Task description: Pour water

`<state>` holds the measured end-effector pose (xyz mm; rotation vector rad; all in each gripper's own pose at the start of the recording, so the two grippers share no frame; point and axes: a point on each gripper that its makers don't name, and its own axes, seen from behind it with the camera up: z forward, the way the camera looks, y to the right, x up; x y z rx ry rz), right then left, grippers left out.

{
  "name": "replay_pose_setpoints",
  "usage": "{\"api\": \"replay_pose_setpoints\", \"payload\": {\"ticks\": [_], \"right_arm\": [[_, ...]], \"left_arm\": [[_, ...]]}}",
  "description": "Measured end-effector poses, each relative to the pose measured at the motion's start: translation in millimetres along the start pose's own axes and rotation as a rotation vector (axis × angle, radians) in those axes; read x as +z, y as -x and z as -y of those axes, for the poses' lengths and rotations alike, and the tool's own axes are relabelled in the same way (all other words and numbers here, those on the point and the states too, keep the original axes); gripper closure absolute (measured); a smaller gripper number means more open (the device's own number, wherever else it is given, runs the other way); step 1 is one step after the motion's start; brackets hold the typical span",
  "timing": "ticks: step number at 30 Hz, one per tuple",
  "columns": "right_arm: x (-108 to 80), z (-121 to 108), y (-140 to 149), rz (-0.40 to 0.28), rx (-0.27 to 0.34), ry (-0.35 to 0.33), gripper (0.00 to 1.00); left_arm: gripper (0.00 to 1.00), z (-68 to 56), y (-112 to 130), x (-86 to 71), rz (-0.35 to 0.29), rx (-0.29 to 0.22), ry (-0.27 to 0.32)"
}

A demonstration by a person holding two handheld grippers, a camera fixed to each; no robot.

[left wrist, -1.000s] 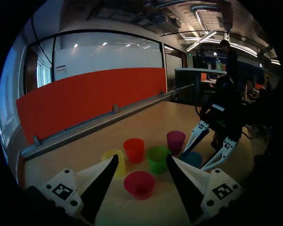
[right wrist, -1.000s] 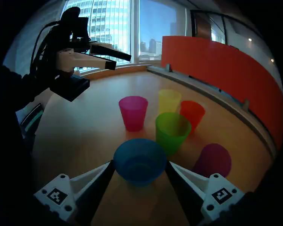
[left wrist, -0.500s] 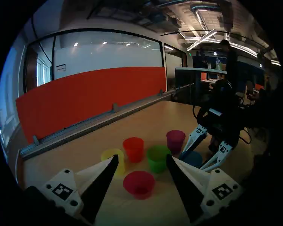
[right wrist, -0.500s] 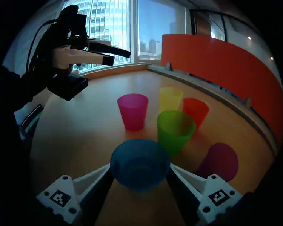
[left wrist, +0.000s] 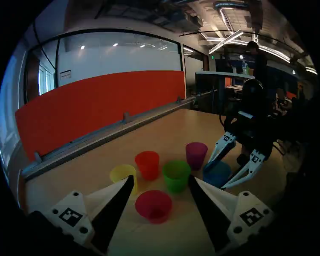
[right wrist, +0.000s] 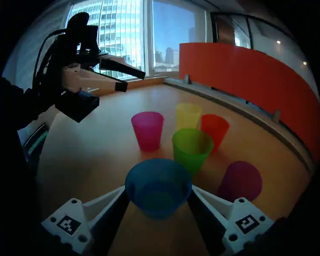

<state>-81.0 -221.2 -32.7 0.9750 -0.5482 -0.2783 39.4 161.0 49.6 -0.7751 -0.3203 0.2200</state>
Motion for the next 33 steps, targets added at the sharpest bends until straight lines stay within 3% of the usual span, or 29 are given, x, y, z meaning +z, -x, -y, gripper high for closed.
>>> {"api": "replay_pose_setpoints", "payload": {"ticks": [18, 33], "right_arm": [[-62.4, -22.3, -53.0, -0.155, 0.009, 0.075, 0.1], [-92.1, -35.6, -82.2, -0.269, 0.014, 0.13, 0.1]], "left_arm": [[0.06, -9.3, 13.9, 16.6, 0.052, -0.007, 0.038], [0.06, -17.5, 19.5, 31.2, 0.073, -0.01, 0.059]]}}
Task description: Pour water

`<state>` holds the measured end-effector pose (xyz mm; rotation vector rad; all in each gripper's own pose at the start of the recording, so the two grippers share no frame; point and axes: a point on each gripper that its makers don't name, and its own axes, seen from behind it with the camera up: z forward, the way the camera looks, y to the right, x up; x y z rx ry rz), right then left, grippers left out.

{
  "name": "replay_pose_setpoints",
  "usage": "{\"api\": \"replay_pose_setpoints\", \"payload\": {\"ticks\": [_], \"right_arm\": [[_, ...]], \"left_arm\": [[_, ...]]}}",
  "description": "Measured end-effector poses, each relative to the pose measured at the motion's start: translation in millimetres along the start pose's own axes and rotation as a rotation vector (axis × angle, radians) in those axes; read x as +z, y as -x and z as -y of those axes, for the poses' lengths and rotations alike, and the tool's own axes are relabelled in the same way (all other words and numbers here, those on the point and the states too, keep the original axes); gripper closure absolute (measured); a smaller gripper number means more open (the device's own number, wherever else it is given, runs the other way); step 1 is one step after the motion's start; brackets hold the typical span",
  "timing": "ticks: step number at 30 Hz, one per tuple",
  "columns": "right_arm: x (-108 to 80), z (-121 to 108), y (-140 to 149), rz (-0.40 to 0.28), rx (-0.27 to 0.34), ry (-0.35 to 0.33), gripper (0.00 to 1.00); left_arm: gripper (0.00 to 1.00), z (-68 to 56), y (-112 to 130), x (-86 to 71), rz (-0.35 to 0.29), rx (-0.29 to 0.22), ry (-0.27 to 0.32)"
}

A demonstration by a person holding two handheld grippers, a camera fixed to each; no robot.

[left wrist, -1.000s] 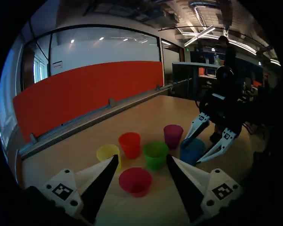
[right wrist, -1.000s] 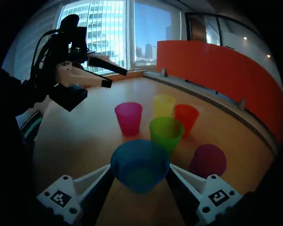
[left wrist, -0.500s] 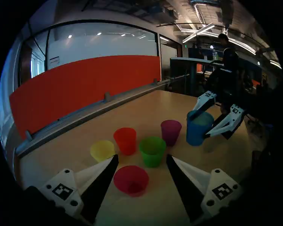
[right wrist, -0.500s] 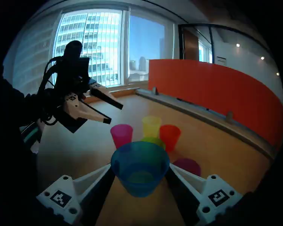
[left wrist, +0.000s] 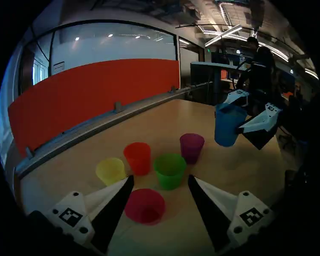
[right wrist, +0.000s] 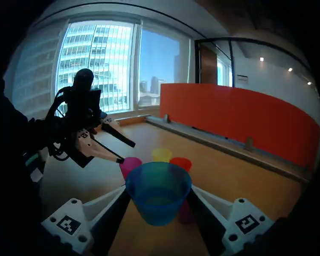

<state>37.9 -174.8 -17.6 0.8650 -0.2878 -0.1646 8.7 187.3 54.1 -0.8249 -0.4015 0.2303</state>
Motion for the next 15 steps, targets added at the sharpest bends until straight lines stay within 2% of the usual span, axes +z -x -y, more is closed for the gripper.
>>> {"api": "replay_pose_setpoints", "payload": {"ticks": [6, 15], "right_arm": [[-7.6, -4.6, -15.6, -0.049, -0.001, 0.015, 0.11], [-17.9, -13.5, -32.4, -0.08, -0.017, 0.038, 0.11]], "left_arm": [[0.06, -3.3, 1.6, 2.9, 0.014, 0.0, 0.011], [0.06, -7.2, 8.8, 11.2, 0.046, 0.006, 0.019]]}}
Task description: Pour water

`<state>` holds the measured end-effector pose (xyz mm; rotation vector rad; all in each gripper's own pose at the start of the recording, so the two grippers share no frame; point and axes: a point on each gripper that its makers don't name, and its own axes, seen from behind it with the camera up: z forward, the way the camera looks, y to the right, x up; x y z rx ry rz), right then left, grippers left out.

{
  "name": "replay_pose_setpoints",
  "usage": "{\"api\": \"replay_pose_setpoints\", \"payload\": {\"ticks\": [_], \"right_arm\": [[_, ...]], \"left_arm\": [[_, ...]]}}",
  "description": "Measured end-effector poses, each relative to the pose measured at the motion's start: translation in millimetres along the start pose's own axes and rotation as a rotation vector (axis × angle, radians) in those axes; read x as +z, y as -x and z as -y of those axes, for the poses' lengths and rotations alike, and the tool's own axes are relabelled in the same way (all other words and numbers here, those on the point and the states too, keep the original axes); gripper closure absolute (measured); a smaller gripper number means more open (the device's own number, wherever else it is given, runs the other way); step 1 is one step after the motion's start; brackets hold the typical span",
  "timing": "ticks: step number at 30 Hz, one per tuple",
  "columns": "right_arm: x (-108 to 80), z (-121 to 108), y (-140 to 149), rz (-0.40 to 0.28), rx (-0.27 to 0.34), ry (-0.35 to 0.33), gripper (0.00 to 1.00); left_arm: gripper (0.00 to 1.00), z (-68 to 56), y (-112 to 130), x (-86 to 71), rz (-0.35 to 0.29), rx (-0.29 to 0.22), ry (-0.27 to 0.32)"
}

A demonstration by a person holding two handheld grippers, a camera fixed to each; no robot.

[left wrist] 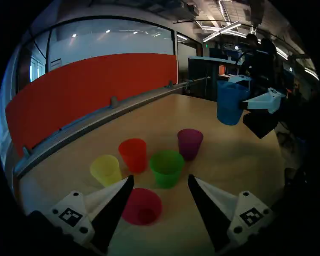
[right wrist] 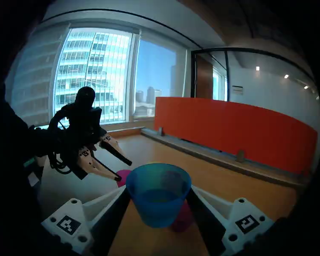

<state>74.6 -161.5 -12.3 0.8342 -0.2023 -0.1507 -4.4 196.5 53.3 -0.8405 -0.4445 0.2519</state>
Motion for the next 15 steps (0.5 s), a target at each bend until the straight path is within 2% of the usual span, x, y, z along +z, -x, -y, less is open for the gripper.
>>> {"api": "replay_pose_setpoints", "payload": {"ticks": [15], "right_arm": [[-6.0, -7.5, 2.3, 0.005, -0.007, 0.014, 0.11]], "left_arm": [[0.06, -3.8, 7.1, 29.0, 0.075, -0.003, 0.015]]}}
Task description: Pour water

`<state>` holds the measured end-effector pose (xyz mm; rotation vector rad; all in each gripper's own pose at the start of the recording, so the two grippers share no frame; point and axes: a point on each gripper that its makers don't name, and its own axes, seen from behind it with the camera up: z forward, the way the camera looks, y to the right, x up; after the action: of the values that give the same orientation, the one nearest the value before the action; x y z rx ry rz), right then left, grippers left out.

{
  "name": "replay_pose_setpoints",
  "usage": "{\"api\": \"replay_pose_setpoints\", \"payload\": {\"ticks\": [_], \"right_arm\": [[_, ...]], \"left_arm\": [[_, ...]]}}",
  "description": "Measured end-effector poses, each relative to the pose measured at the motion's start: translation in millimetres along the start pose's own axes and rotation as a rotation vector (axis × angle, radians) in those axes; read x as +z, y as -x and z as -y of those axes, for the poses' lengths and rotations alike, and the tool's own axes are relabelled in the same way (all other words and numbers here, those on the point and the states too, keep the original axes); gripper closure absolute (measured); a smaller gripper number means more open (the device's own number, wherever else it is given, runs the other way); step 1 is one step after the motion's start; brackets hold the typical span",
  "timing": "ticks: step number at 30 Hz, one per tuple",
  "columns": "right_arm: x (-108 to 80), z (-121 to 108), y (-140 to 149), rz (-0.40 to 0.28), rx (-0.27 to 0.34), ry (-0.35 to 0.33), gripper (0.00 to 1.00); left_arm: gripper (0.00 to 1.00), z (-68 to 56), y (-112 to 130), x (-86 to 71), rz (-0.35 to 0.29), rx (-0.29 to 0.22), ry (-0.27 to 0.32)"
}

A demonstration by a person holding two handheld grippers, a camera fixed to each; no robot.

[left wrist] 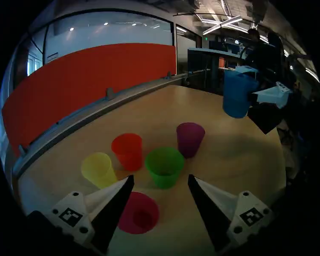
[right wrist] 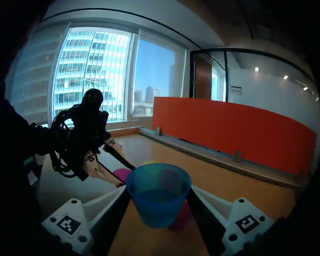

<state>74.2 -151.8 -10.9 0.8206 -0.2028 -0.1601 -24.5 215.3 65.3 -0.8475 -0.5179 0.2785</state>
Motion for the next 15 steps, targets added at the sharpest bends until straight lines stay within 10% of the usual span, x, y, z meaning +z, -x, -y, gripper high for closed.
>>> {"api": "replay_pose_setpoints", "payload": {"ticks": [15], "right_arm": [[-4.3, -8.1, 0.3, 0.001, -0.005, 0.016, 0.1]], "left_arm": [[0.06, 0.4, 8.2, 35.9, 0.074, -0.015, 0.001]]}}
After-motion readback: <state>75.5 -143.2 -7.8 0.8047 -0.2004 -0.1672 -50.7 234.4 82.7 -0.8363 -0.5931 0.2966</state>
